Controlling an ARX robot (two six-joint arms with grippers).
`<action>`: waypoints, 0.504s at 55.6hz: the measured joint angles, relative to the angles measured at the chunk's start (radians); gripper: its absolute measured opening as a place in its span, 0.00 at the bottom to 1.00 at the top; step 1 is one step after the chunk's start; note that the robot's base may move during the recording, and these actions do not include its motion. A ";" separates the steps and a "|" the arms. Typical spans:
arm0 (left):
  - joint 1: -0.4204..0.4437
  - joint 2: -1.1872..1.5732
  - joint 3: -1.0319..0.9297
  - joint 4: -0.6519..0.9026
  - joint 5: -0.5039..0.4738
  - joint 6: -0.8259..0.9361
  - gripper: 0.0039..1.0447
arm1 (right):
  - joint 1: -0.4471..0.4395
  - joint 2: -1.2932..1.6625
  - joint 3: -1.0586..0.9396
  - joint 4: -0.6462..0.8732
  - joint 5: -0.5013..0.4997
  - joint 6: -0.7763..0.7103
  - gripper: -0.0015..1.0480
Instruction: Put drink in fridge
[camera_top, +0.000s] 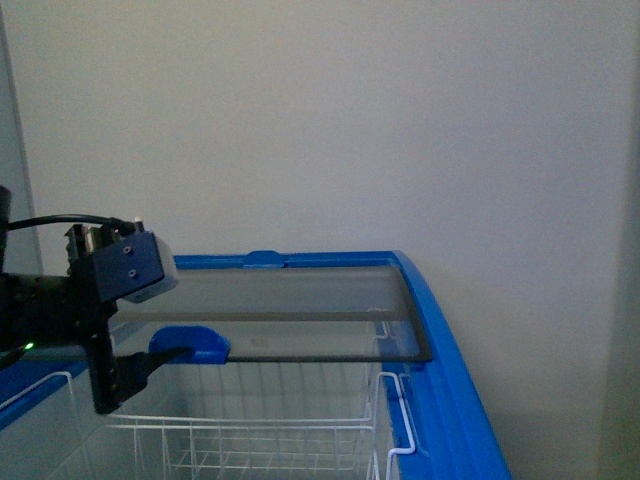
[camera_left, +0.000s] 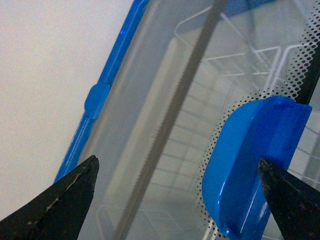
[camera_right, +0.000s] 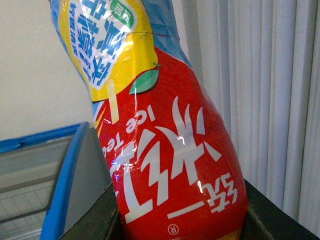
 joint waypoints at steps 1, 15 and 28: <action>-0.002 0.008 0.014 -0.001 -0.005 -0.003 0.92 | 0.000 0.000 0.000 0.000 0.000 0.000 0.41; -0.053 0.196 0.305 0.005 -0.142 -0.056 0.92 | 0.000 0.000 0.000 0.000 0.000 0.000 0.41; -0.075 0.156 0.238 0.076 -0.325 -0.290 0.92 | 0.000 0.000 0.000 0.000 -0.001 0.000 0.41</action>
